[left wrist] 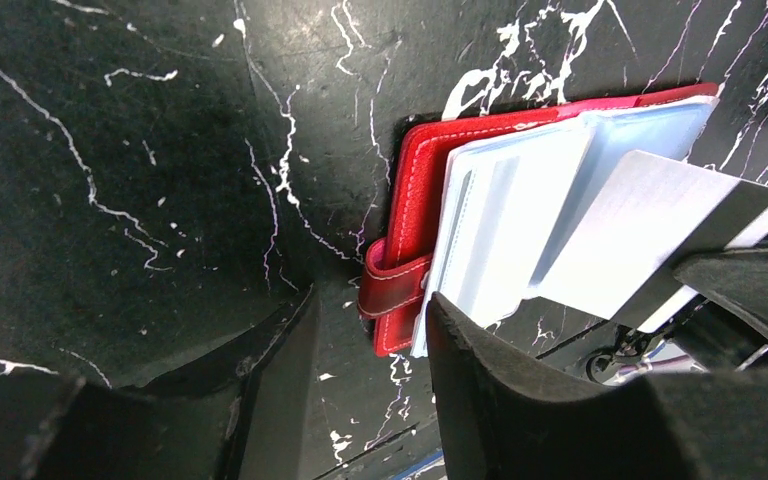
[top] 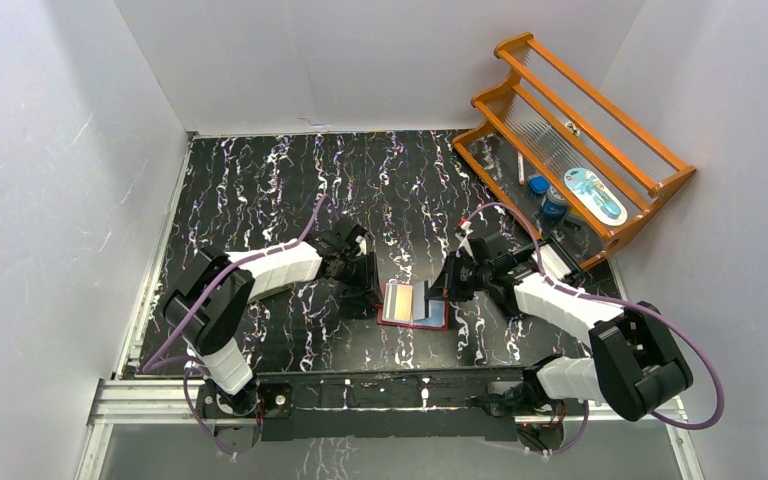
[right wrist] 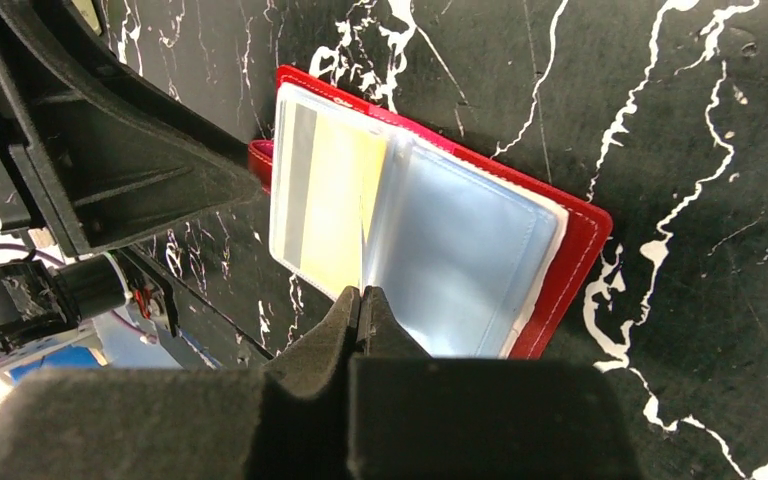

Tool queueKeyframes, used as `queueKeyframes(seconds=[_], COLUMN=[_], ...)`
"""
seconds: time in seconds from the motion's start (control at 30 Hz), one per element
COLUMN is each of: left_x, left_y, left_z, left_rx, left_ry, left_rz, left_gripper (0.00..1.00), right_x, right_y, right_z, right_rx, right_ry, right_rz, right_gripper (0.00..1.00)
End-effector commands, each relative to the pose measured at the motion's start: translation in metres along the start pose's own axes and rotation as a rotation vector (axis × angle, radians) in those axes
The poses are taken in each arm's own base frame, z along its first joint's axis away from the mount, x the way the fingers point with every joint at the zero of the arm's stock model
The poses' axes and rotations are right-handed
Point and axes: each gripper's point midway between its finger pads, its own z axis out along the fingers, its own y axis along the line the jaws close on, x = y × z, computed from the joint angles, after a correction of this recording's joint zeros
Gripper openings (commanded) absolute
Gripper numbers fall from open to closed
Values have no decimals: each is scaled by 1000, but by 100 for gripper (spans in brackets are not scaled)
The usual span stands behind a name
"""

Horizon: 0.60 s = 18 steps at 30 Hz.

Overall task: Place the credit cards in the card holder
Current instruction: Adjust the card holder at the center of the board.

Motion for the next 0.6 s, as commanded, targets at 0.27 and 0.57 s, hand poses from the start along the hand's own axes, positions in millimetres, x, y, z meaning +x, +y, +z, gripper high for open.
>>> queueKeyframes(seconds=[0.27, 0.57], left_x=[-3, 14], left_y=[-3, 12], left_z=[6, -4], left_rx=[28, -1], left_ry=[14, 14], left_rz=[56, 18], left_gripper=[31, 2], right_x=[0, 2], right_y=[1, 2], right_z=[8, 8], right_rx=[-90, -128], right_ry=[-11, -6], right_rz=[62, 86], right_gripper=[0, 0])
